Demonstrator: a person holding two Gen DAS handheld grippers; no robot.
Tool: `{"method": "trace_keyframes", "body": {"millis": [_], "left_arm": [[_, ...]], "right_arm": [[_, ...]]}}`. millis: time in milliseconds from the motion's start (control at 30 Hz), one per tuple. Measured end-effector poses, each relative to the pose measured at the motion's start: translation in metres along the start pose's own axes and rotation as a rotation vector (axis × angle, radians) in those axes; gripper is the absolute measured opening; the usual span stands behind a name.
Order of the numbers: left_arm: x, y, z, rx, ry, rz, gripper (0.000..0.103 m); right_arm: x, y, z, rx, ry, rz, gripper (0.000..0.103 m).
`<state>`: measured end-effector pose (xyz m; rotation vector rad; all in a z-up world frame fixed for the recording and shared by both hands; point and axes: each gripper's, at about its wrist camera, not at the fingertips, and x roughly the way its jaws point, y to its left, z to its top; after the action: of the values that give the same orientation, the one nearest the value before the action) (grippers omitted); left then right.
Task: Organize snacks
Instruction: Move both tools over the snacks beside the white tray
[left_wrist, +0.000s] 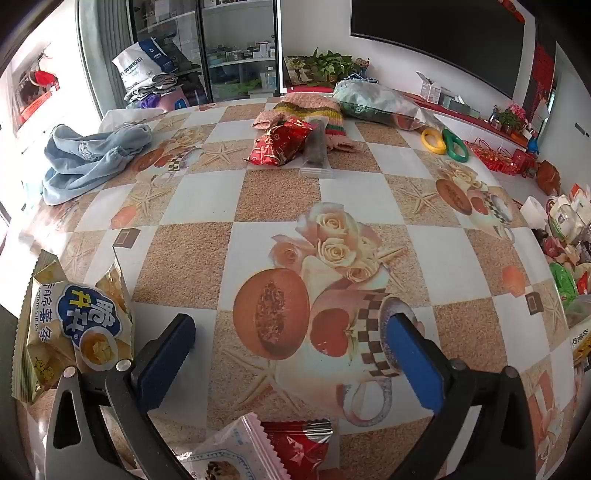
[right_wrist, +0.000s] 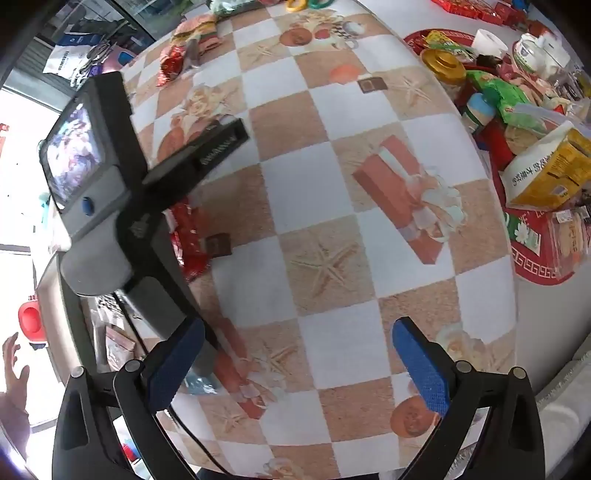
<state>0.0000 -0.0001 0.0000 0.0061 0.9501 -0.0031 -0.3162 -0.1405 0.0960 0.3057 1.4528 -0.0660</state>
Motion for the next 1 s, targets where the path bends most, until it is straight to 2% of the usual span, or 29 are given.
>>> {"method": "trace_keyframes", "body": {"millis": [267,500,567,633,667,833,933,1000], "left_arm": [[0.000,0.000,0.000,0.000,0.000,0.000,0.103],[0.001,-0.002,0.002,-0.014,0.004,0.013,0.103],[0.004,-0.004,0.009,-0.013,0.066,0.010,0.103],[0.005,-0.004,0.017,-0.010,0.158,-0.029,0.103],[-0.001,-0.002,0.023,-0.026,0.184,-0.070,0.103],[-0.064,0.014,0.060,-0.052,0.119,-0.157,0.103],[-0.106,0.037,0.077,-0.050,0.129,-0.220,0.103],[-0.125,0.045,0.071,-0.007,0.118,-0.190,0.103]], "right_arm": [[0.004,-0.003,-0.006,0.008,0.014,-0.017,0.102],[0.000,-0.009,-0.002,-0.008,0.000,0.012,0.102],[0.000,-0.014,0.000,-0.009,-0.008,0.014,0.102],[-0.001,-0.020,0.003,-0.002,-0.020,0.016,0.102],[-0.003,-0.021,0.004,0.003,-0.027,0.015,0.102],[-0.008,-0.023,0.008,0.004,-0.049,-0.005,0.102],[-0.007,-0.013,0.003,-0.040,-0.041,-0.020,0.102],[-0.002,0.000,-0.002,-0.075,-0.017,-0.014,0.102]]}}
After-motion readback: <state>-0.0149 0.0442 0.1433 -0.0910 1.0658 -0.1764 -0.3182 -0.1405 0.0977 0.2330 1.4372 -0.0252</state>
